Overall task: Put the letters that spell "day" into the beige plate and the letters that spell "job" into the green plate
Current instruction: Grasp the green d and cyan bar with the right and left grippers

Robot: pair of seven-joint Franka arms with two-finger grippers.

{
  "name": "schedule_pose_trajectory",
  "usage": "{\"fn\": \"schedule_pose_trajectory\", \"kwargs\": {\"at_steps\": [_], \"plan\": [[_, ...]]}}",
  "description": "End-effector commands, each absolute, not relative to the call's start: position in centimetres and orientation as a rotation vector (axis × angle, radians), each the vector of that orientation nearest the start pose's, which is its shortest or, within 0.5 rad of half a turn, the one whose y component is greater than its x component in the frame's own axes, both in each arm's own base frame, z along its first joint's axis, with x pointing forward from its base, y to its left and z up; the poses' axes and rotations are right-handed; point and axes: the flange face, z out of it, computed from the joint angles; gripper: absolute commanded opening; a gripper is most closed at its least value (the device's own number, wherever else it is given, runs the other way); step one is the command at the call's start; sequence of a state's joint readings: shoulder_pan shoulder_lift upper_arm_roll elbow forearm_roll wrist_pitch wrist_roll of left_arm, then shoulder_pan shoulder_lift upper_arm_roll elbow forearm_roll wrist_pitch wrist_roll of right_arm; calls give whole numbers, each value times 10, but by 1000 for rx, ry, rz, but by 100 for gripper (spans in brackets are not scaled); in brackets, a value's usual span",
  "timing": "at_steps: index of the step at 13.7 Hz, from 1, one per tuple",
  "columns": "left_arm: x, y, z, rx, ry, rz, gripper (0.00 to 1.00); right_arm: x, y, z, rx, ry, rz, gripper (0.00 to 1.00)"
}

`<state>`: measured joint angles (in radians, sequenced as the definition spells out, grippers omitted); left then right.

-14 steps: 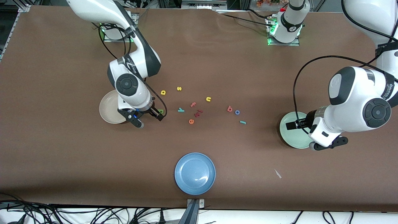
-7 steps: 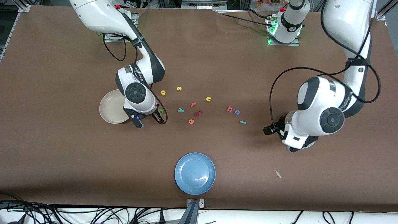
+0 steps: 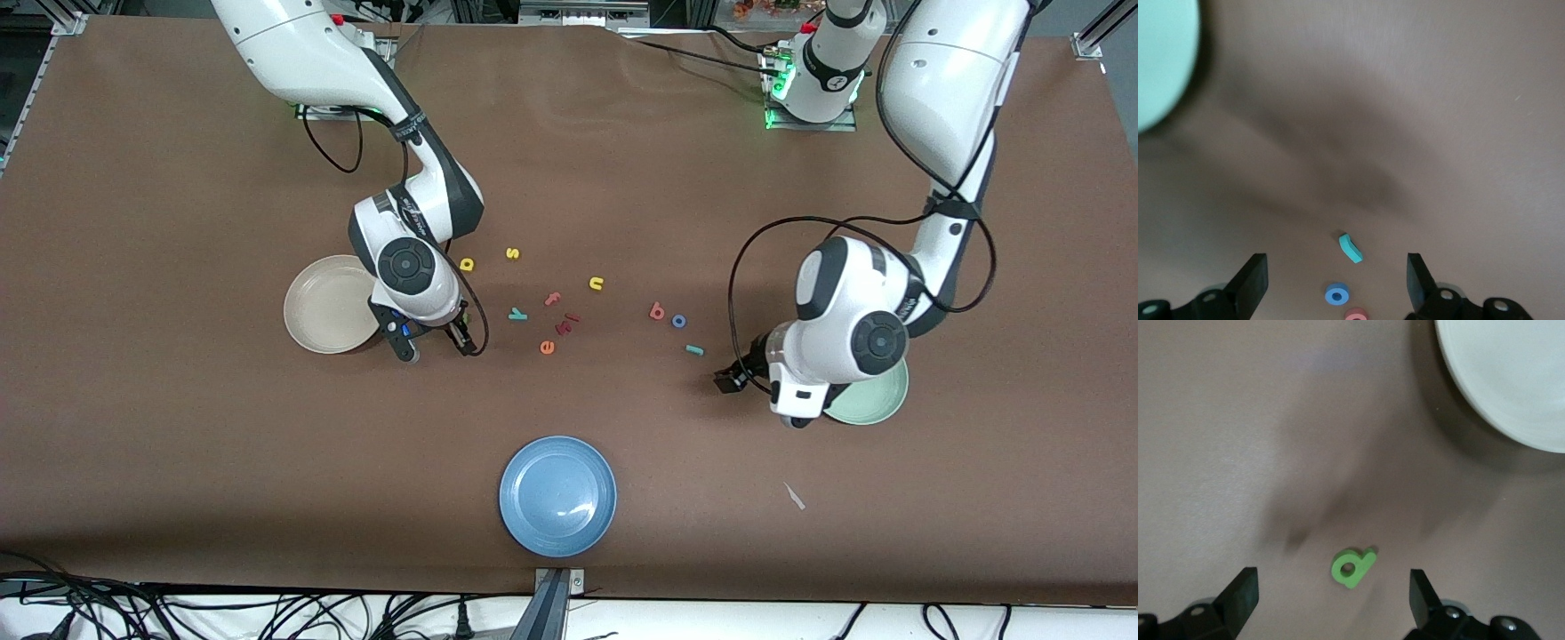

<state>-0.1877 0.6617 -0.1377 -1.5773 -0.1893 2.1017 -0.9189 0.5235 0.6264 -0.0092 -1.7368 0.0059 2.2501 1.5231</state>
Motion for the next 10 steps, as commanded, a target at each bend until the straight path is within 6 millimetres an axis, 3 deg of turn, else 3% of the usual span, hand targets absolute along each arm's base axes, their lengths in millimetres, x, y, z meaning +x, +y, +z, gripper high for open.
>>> {"fn": "schedule_pose_trajectory", "kwargs": {"at_steps": [1,3,5,8,10], "plan": [[632,-236,230,-2995,-1219,414,92,562,320,198,-2782,1632,75,99],[623,-259,216,-2978,-1224,397,88,558,320,192,-2751,1651,59,86],[624,-261,206,-2983,-1234,368,73,557,318,189,-2750,1656,62,77],[622,-258,191,-2947,-1193,334,70,555,320,187,-2751,1656,71,72],[623,-254,185,-2897,-1292,332,65,554,321,184,-2740,1669,89,72]]}}
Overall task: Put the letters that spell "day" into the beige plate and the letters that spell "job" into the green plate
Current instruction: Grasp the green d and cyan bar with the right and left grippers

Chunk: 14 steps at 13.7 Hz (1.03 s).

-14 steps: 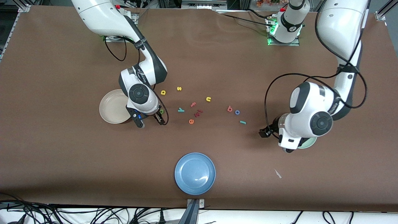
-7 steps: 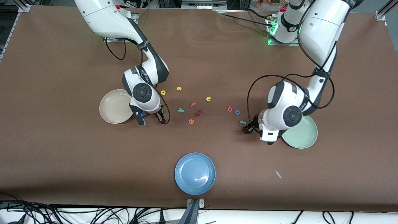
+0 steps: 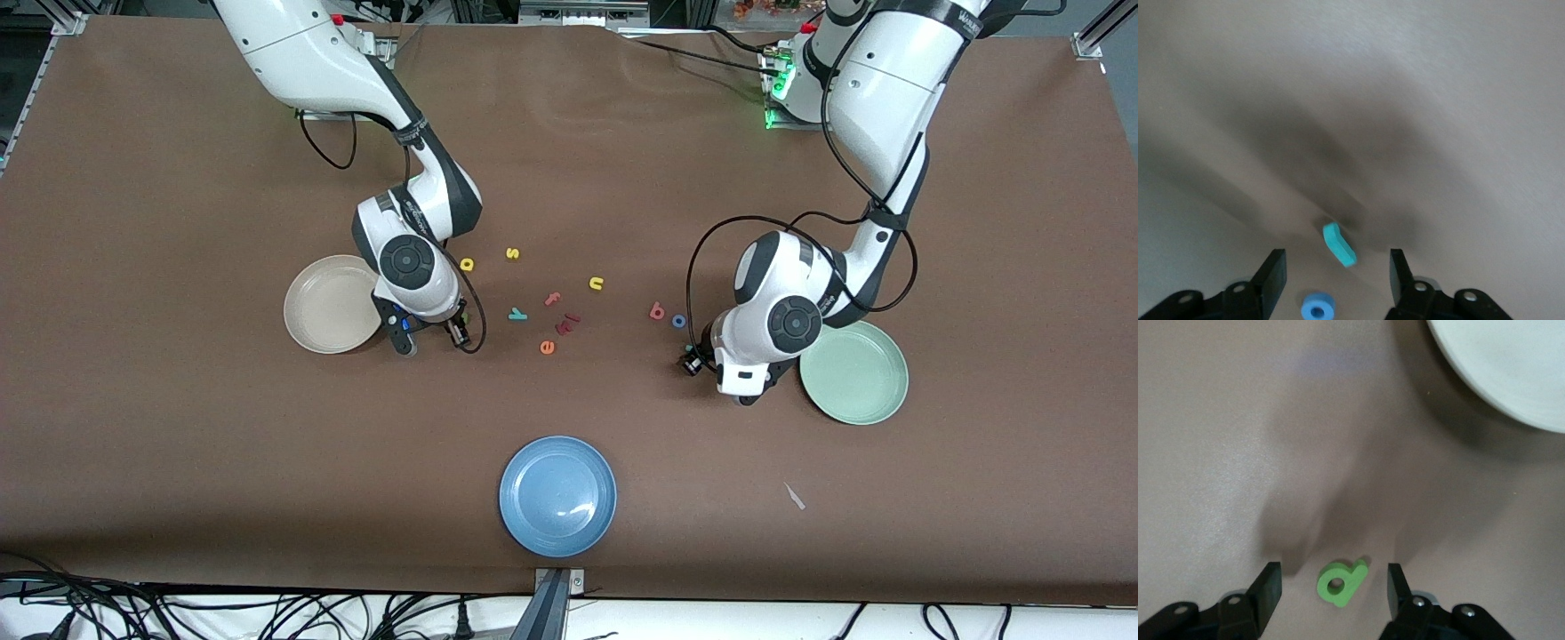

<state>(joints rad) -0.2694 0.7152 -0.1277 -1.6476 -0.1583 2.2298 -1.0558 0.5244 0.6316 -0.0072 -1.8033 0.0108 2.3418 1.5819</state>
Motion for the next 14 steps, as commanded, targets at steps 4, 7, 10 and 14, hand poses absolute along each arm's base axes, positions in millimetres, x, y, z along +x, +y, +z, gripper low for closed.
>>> {"fn": "schedule_pose_trajectory", "kwargs": {"at_steps": [4,7,10,14], "plan": [[625,-255,179,-2824,-1453,311,56,546,325,177,-2740,1650,91,71],[622,-256,170,-2794,-1480,327,45,543,324,173,-2732,1652,86,41],[622,-257,171,-2793,-1483,328,23,544,325,174,-2731,1649,84,26],[624,-257,175,-2812,-1437,313,0,554,327,198,-2715,1620,56,25]]}}
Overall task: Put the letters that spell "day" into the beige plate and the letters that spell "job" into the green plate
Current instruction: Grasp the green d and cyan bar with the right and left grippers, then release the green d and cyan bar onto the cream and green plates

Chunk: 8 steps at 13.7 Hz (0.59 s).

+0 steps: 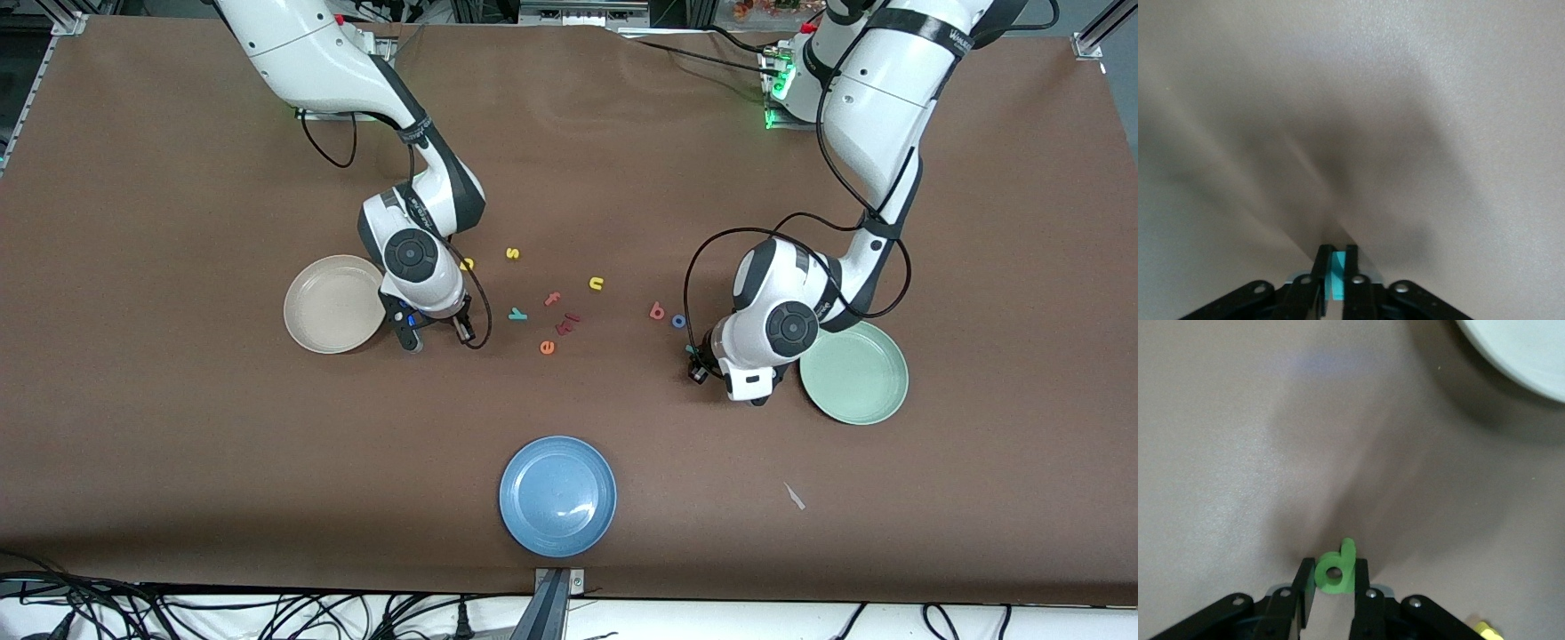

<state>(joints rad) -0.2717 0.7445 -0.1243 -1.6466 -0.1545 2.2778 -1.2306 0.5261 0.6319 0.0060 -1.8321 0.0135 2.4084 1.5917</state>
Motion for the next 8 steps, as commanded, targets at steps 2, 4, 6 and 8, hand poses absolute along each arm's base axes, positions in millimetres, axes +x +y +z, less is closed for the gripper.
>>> {"fn": "schedule_pose_trajectory", "kwargs": {"at_steps": [2,4,6,8], "plan": [[634,-243,203,-2857,-1338,238,0,562,321,217,-2708,1619,41,25],[643,-214,243,-2907,-1214,252,0,571,301,237,-2782,1535,43,26],[648,-178,267,-2937,-1103,288,0,583,270,251,-2856,1453,41,26],[649,-134,270,-2959,-961,376,0,587,246,260,-2920,1360,83,27]]}}
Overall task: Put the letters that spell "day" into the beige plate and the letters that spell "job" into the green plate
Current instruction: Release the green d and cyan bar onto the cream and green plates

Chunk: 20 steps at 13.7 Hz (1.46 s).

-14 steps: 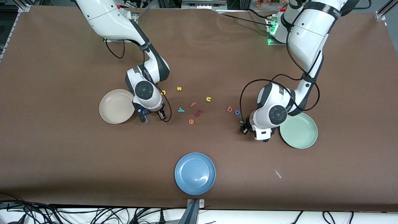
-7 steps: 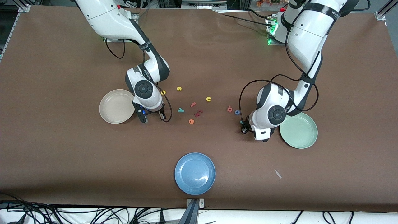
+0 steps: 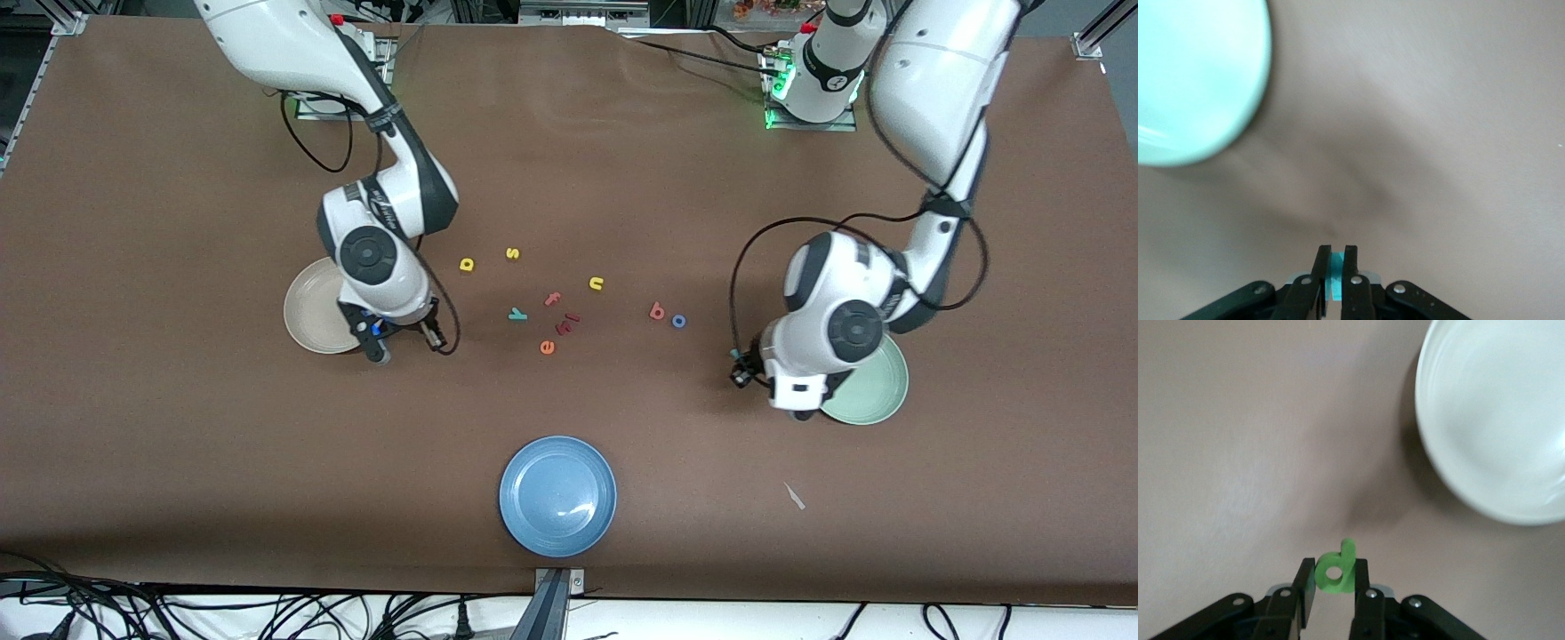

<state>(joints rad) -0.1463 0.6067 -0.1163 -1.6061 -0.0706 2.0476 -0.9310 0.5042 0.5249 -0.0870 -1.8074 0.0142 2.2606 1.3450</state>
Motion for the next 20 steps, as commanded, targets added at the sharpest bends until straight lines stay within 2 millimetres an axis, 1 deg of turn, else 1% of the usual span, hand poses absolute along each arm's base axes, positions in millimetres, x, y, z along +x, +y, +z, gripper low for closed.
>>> {"fn": "schedule_pose_trajectory", "kwargs": {"at_steps": [1,2,3,4,5,6,7,8,9,10,11,12,13,14,15,16,17,18,20], "plan": [[651,-107,268,-2981,-904,406,0,589,230,264,-2947,1333,114,27],[650,-86,262,-3004,-833,437,0,587,217,268,-2985,1286,156,27],[649,-71,253,-3026,-757,469,0,588,198,270,-3002,1269,182,27],[648,-56,242,-3041,-710,497,0,586,177,265,-3012,1251,223,27],[648,-37,236,-3053,-666,507,0,579,156,256,-3034,1190,275,27],[648,-24,231,-3043,-589,500,0,574,137,247,-3063,1119,301,29],[648,-12,221,-3019,-520,493,0,576,115,239,-3092,1030,304,29],[649,0,211,-2999,-470,490,0,572,98,228,-3095,980,318,30],[648,9,203,-2983,-443,498,0,565,90,216,-3084,966,308,30],[647,10,195,-2987,-422,513,0,558,87,207,-3082,963,294,30],[648,10,191,-2991,-420,507,13,554,85,201,-3083,965,288,30],[648,13,192,-2995,-431,505,72,552,84,197,-3084,968,289,52],[651,9,198,-3001,-447,491,100,552,84,197,-3082,970,292,100],[653,5,206,-3010,-455,480,100,555,85,203,-3077,969,285,100],[656,-6,219,-3026,-462,462,100,557,87,211,-3070,966,270,100],[657,-33,228,-3051,-476,453,100,558,92,220,-3065,956,262,100],[656,-58,235,-3060,-522,448,100,559,102,229,-3066,935,277,100],[652,-90,239,-3065,-565,453,100,560,122,239,-3060,904,319,100],[640,-148,241,-3053,-641,467,100,557,163,252,-3028,918,368,100]]}}
